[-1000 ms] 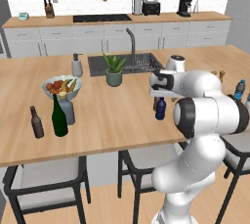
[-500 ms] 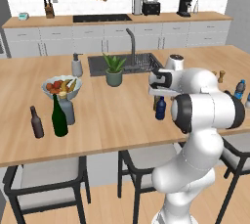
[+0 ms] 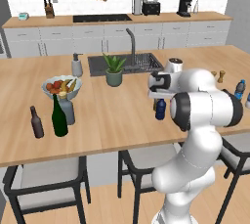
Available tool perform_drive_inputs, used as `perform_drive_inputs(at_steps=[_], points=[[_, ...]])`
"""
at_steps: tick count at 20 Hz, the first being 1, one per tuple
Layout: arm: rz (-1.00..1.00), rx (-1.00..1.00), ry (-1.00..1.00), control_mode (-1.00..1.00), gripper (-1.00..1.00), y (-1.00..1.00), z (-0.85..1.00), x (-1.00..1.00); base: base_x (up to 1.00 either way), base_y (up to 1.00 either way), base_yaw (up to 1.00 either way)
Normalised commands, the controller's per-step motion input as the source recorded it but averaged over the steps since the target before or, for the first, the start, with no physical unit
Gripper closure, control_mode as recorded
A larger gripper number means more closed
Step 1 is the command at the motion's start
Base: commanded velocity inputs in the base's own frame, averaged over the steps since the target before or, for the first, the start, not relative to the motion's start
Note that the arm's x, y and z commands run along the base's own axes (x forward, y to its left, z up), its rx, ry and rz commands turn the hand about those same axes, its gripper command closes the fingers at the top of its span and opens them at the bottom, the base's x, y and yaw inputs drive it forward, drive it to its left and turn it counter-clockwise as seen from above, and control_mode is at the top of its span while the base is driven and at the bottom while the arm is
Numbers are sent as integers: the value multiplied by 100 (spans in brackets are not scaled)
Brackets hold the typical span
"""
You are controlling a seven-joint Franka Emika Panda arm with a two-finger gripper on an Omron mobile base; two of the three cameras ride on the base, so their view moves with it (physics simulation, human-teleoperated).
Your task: Move the plastic bottles in the middle to the plastics group, and the glass bottles in the middle to the glass group.
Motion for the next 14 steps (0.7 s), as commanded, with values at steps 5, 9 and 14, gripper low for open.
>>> perform_drive_inputs(at_steps=[5, 9, 14], points=[[0, 0, 0, -100, -100, 0, -11, 15, 0, 0, 0], [0, 0, 0, -100, -100, 0, 0, 14, 0, 0, 0], [0, 0, -1, -100, -100, -1, 0, 9, 0, 0, 0]])
